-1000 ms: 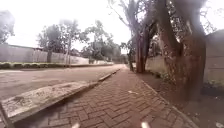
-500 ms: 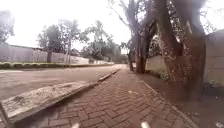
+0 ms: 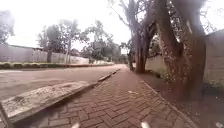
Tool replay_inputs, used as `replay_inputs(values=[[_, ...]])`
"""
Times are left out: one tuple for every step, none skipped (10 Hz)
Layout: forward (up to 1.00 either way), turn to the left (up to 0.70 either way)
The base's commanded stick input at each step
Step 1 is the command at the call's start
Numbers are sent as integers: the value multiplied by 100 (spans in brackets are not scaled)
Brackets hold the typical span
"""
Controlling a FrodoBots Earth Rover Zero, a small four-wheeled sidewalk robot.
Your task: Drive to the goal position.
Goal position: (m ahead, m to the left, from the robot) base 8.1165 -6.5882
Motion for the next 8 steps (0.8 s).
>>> replay_inputs(values=[[50,0],[50,0],[50,0],[50,0],[50,0],[50,1],[50,4],[50,0]])
